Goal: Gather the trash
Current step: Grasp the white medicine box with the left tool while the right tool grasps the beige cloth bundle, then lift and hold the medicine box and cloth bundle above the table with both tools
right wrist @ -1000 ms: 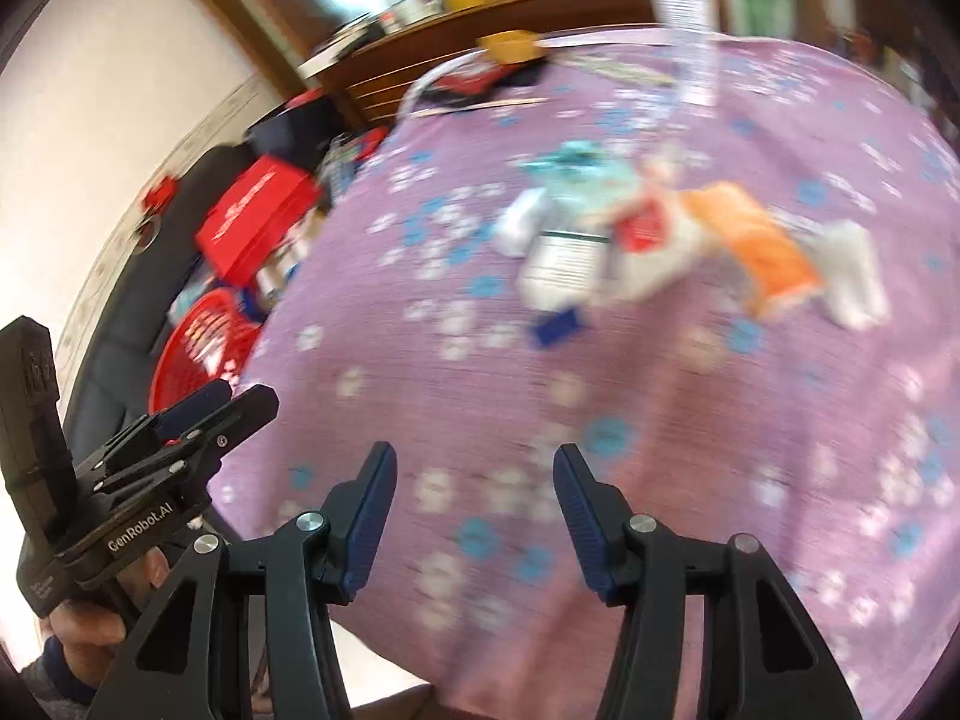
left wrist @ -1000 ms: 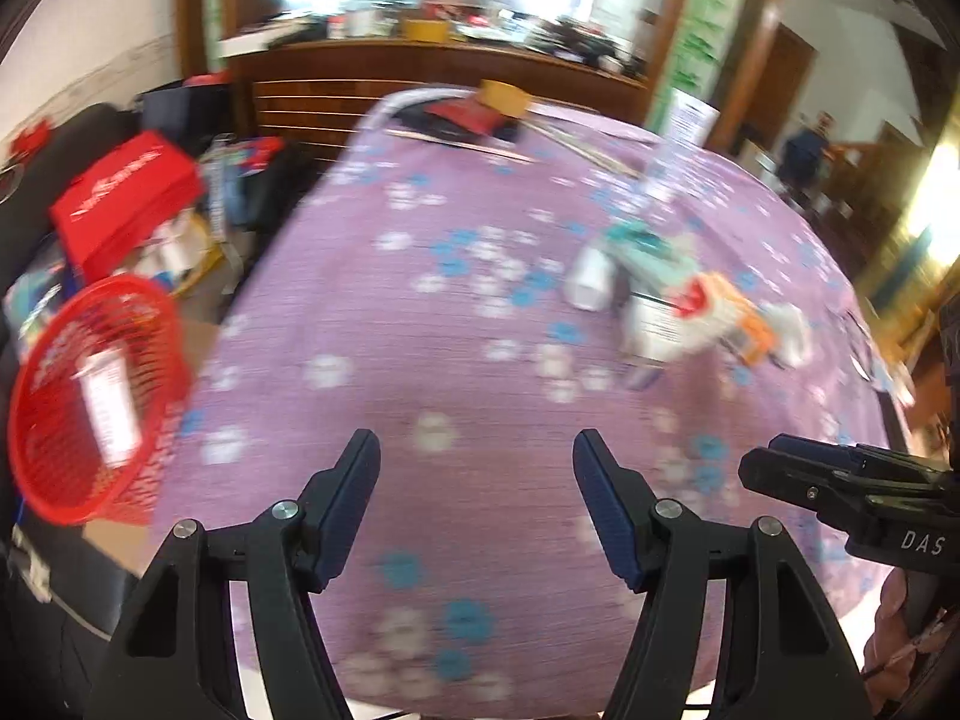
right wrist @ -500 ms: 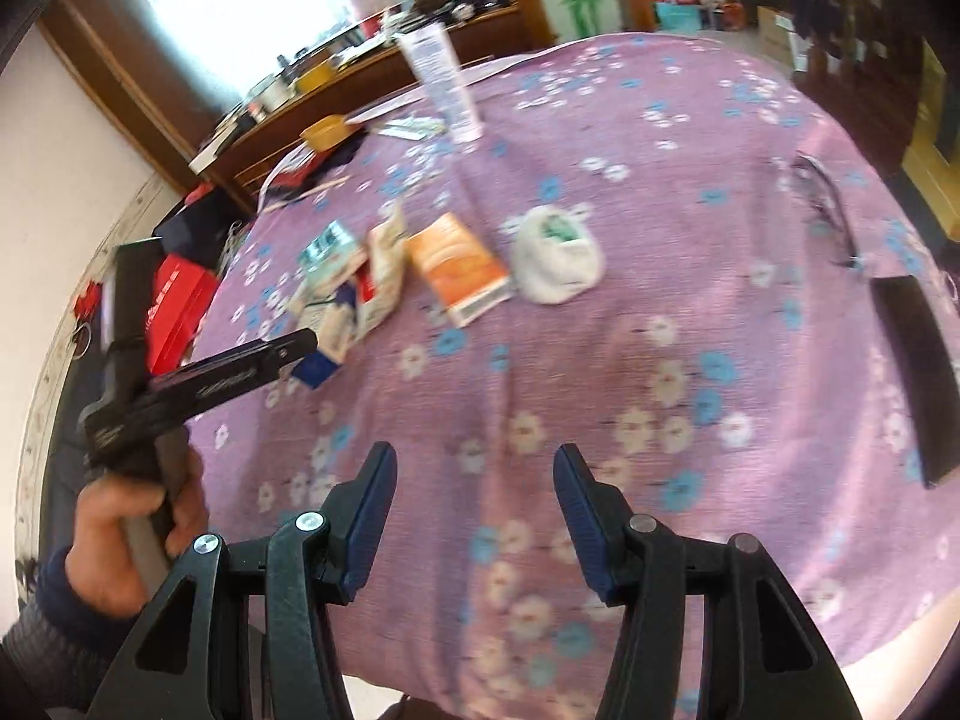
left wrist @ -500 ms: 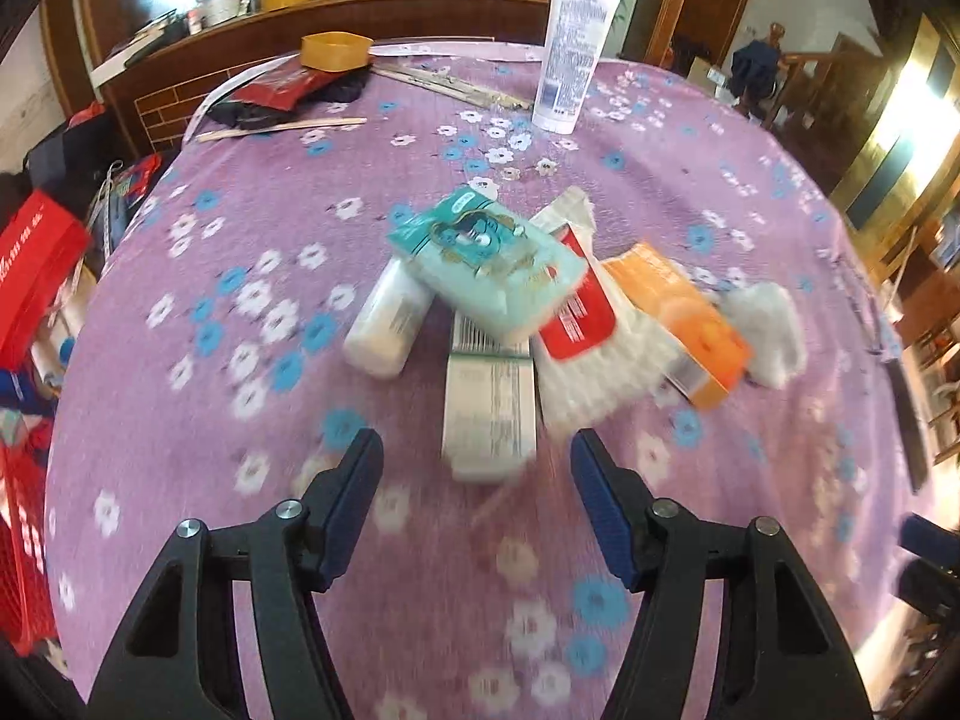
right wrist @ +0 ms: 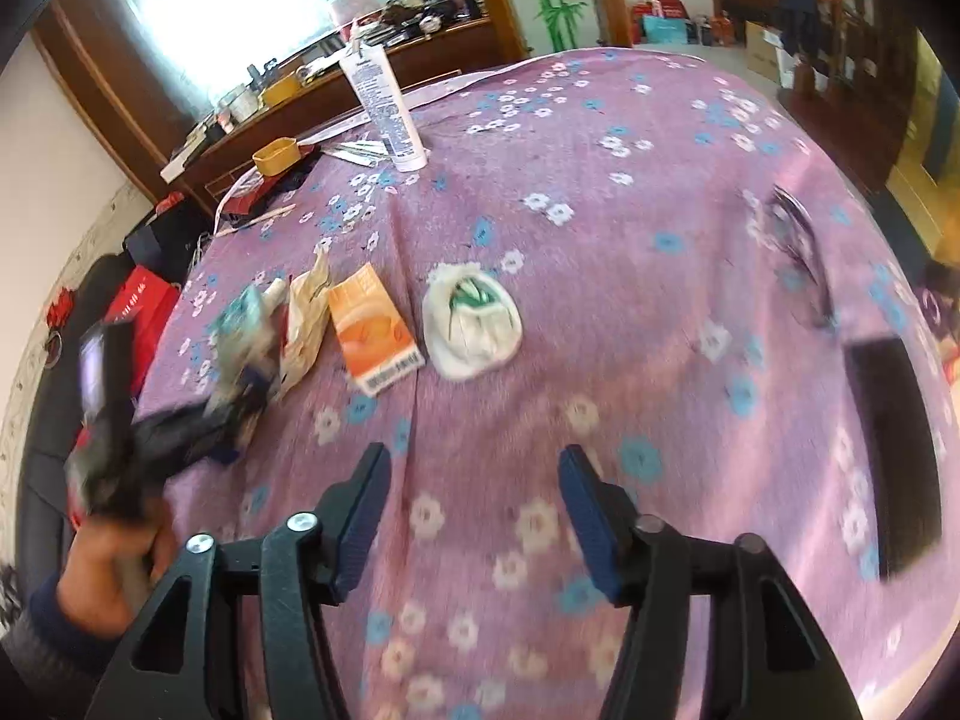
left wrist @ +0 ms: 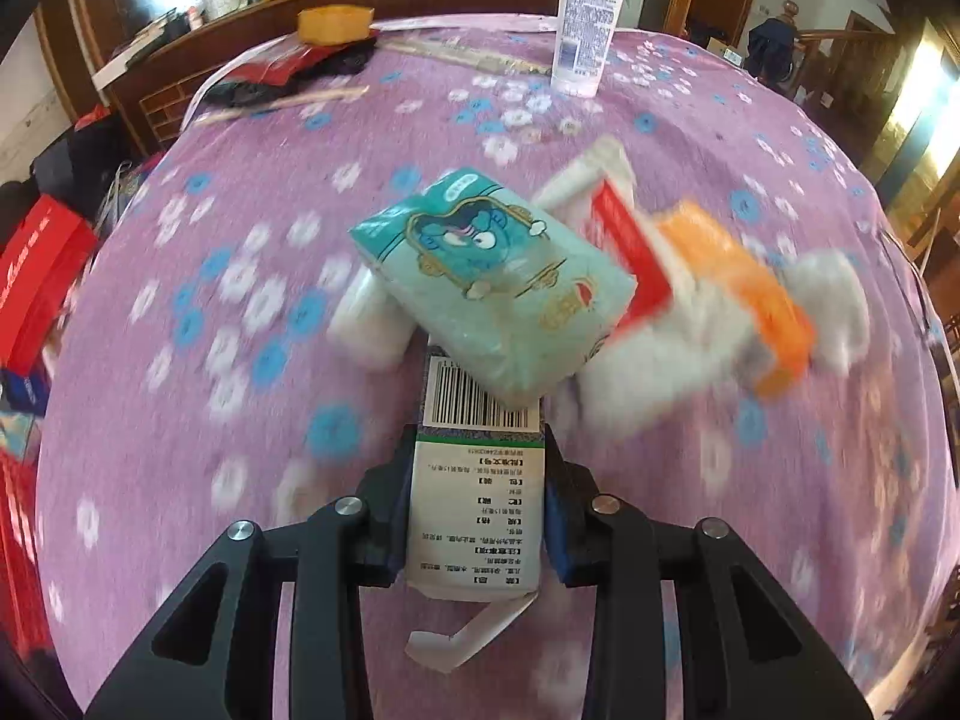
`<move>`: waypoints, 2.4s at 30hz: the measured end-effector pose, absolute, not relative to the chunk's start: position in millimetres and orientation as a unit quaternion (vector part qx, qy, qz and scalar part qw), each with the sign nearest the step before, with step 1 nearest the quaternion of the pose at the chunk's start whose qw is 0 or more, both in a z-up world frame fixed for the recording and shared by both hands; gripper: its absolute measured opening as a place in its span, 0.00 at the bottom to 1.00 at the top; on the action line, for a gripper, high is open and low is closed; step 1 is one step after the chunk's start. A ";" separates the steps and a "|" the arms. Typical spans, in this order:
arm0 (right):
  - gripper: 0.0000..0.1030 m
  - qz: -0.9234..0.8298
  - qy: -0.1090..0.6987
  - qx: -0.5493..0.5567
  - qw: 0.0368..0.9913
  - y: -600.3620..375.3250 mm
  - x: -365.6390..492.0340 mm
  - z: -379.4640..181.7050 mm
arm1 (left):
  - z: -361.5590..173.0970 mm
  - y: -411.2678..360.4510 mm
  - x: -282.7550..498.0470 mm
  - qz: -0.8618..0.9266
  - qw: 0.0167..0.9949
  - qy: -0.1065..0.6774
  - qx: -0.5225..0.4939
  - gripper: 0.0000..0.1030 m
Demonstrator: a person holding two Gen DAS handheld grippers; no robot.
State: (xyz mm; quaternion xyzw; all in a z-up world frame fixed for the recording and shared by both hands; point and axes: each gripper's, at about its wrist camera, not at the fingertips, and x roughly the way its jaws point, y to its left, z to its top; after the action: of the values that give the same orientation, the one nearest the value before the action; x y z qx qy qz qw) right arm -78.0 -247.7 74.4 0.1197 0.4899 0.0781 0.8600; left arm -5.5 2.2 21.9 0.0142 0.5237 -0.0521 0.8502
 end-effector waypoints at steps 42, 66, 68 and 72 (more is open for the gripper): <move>0.34 0.170 0.467 0.050 0.866 -130.1 -116.3 74.6 | 86.5 42.6 -120.1 -0.040 0.900 0.434 0.005 0.33; 0.34 0.189 0.473 0.027 0.860 -100.4 -130.1 73.3 | 83.2 75.4 -139.3 -0.008 0.902 0.431 -0.017 0.33; 0.34 0.189 0.473 0.027 0.860 -99.3 -130.0 73.1 | 83.6 77.2 -139.7 -0.006 0.902 0.431 -0.018 0.33; 0.34 0.191 0.473 0.028 0.860 -98.7 -129.5 72.5 | 84.2 79.7 -140.5 -0.002 0.902 0.431 -0.019 0.33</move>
State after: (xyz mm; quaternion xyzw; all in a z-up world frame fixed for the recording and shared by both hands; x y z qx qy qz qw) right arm -129.5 -98.7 72.5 0.0282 0.4732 0.1909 0.8596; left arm -140.5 79.7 84.2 -0.0190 0.4307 -0.0019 0.9023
